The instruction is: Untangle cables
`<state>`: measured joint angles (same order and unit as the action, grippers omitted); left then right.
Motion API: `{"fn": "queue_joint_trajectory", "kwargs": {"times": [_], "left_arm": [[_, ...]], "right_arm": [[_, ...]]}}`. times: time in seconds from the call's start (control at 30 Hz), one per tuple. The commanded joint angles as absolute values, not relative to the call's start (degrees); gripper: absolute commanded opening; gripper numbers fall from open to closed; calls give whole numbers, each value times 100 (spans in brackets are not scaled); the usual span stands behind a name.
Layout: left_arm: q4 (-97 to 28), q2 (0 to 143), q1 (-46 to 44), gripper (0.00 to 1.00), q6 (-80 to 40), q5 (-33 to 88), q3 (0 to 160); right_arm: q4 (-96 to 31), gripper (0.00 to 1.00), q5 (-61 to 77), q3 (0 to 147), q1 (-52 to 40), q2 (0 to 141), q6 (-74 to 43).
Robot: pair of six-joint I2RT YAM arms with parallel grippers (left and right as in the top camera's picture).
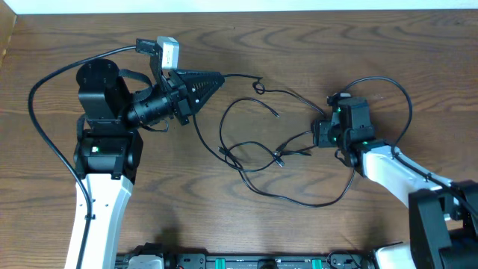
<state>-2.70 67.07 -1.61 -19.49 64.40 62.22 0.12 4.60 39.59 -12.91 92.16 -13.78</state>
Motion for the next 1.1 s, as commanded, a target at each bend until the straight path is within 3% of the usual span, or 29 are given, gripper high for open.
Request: {"fn": "queue_joint_trajectory", "kwargs": {"times": [0.0,0.13,0.4,0.5,0.8,1.07], "left_arm": [[-246,6687,-141,8,-1977,6558,6259],[-246,6687,-141,8,-1977,6558,6259],[-248,6687,-141,8,-1979,6558,6259],[-246,6687,-141,8,-1979,6558,6259],[-248,6687,-141,8,-1977,6558,6259],[-248,6687,-141,8,-1979,6558,6259]], "right_arm": [[14,55,399,3972,-1201,9338,-1319],[-21,35,405,3972,-1149,9341,-1321],[-75,15,405,3972,-1149,9341,-1321],[-89,1,412,3972,-1149,9341,-1321],[152,1,1518,4274,-1015,9105,-1321],[139,1,2589,4862,-604,7819,-1317]]}}
